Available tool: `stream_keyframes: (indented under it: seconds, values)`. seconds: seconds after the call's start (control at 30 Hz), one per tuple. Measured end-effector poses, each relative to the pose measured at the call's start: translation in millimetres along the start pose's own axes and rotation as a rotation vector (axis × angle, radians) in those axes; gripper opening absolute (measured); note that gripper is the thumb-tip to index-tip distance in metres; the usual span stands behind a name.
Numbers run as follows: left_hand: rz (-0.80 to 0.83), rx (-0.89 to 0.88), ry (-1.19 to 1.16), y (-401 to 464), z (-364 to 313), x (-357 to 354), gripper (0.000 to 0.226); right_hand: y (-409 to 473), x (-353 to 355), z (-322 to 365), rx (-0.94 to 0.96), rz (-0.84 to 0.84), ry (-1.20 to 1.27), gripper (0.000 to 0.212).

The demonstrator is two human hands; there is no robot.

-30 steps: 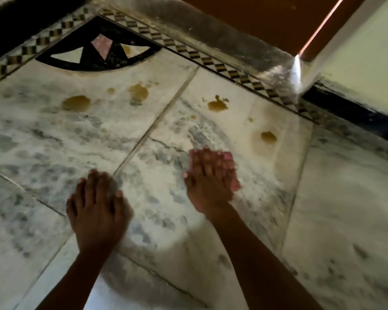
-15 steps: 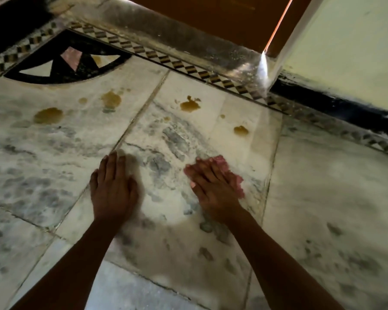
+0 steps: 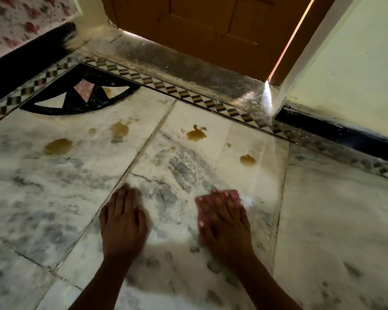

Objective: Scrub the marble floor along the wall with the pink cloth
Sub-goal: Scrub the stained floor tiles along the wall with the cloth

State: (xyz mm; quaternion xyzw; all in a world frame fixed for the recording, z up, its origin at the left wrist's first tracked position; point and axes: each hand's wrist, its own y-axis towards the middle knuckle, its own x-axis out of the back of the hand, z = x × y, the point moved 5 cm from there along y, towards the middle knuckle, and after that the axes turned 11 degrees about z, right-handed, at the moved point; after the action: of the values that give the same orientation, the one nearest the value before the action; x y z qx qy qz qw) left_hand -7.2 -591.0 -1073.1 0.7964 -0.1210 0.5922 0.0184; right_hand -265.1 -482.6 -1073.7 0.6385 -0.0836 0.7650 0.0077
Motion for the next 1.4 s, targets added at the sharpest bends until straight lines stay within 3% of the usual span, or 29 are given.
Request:
stream_keyframes:
  seconds: [0.1, 0.17, 0.23, 0.3, 0.43, 0.53, 0.63, 0.7, 0.8, 0.93, 1.0, 1.07, 1.13, 1.2, 1.3, 1.4]
  values:
    - [-0.02, -0.002, -0.001, -1, 0, 0, 0.062, -28, 3, -29, -0.213, -0.008, 0.004, 0.059]
    - [-0.034, -0.004, 0.003, -1, 1, -5, 0.062, -8, 3, -55, -0.497, -0.038, 0.075, 0.059]
    - [-0.04, 0.006, 0.002, 0, 2, -4, 0.062, 29, 4, -64, -0.631, -0.074, 0.136, 0.062]
    - [-0.033, 0.013, -0.003, 0, 2, -3, 0.061, 58, 0, -53, -0.561, -0.033, 0.118, 0.068]
    - [-0.015, 0.019, -0.02, 0, 1, 1, 0.062, 30, -2, -13, -0.196, 0.039, 0.017, 0.063]
    - [0.001, 0.034, -0.002, -1, 0, 0, 0.063, -15, 1, -42, -0.361, 0.112, 0.077, 0.059]
    - [-0.016, 0.03, 0.01, 1, 1, -1, 0.062, 5, 16, -102, -0.729, -0.021, 0.159, 0.062]
    - [-0.023, 0.033, 0.006, 0, 1, -3, 0.061, 48, 27, -119, -0.805, -0.093, 0.213, 0.063]
    - [-0.025, 0.028, -0.002, 0, 2, -2, 0.06, 91, 19, -83, -0.625, 0.003, 0.193, 0.063]
    - [-0.019, 0.047, -0.016, 1, 2, -2, 0.059, 36, -2, -1, -0.21, 0.0, 0.051, 0.062]
    - [-0.016, 0.047, -0.014, 0, 2, -4, 0.058, 4, -2, -12, -0.283, 0.044, 0.096, 0.058]
    - [-0.031, 0.042, -0.011, 0, 3, -4, 0.059, 3, 7, -55, -0.514, 0.047, 0.142, 0.058]
    - [-0.04, 0.038, 0.004, 0, 3, -5, 0.059, 37, 21, -95, -0.716, -0.013, 0.162, 0.062]
    - [-0.048, 0.042, -0.003, 1, 3, -6, 0.059, 92, 33, -104, -0.741, -0.031, 0.213, 0.068]
    - [-0.037, 0.034, -0.032, 2, 3, -1, 0.06, 138, 24, -62, -0.502, 0.06, 0.178, 0.071]
    - [-0.035, 0.044, -0.01, 1, 3, -2, 0.062, 95, 5, -9, -0.172, 0.007, 0.043, 0.058]
